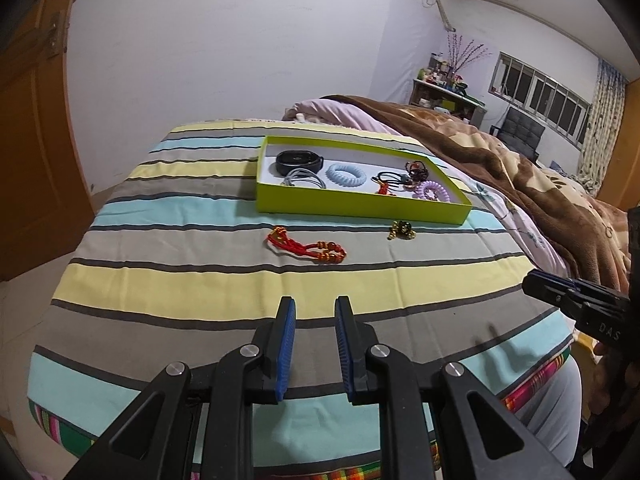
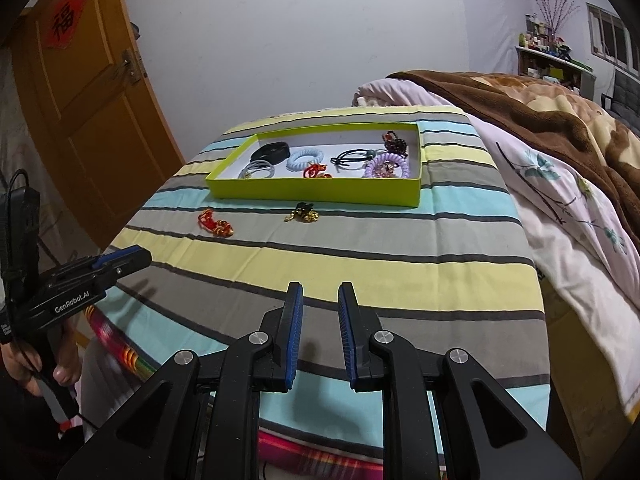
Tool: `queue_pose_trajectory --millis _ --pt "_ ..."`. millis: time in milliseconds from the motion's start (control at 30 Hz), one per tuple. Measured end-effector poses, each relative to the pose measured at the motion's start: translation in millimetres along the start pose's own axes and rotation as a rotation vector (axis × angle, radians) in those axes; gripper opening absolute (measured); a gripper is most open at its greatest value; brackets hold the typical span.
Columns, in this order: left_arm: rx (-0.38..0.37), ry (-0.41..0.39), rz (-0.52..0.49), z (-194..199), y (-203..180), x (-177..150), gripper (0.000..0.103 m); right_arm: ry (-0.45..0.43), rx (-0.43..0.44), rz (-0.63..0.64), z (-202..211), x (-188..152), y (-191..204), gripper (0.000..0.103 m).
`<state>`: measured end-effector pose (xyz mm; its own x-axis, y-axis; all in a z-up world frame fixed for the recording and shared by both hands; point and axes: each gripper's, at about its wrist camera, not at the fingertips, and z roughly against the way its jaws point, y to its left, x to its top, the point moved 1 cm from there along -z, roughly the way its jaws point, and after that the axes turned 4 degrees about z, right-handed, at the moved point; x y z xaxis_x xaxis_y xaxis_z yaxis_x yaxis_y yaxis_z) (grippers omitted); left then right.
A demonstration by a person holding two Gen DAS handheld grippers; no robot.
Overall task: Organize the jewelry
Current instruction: 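Withdraw both tools toward the red tassel cord and gold charm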
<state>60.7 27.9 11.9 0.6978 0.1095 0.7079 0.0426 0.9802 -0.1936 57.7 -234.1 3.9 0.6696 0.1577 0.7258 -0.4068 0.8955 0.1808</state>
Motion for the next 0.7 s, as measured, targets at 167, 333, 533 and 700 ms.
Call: queue_pose_trajectory --millis 167,333,533,700 --pt "0.032 0.005 0.011 -4.7 4.1 5.1 0.02 0.002 0.013 0.02 -4.8 2.3 5.5 0.019" --pt "0.058 0.015 0.021 -14.9 8.5 11.5 0.02 0.008 0.025 0.04 -14.4 7.1 12.0 0.04" --pt "0.086 0.019 0.016 -30.6 12.3 21.9 0.023 0.016 0.035 0.055 -28.6 14.8 15.9 0.044" --pt "0.095 0.029 0.016 -46.9 16.1 31.8 0.023 0.035 0.032 0.072 -42.2 20.3 19.4 0.044"
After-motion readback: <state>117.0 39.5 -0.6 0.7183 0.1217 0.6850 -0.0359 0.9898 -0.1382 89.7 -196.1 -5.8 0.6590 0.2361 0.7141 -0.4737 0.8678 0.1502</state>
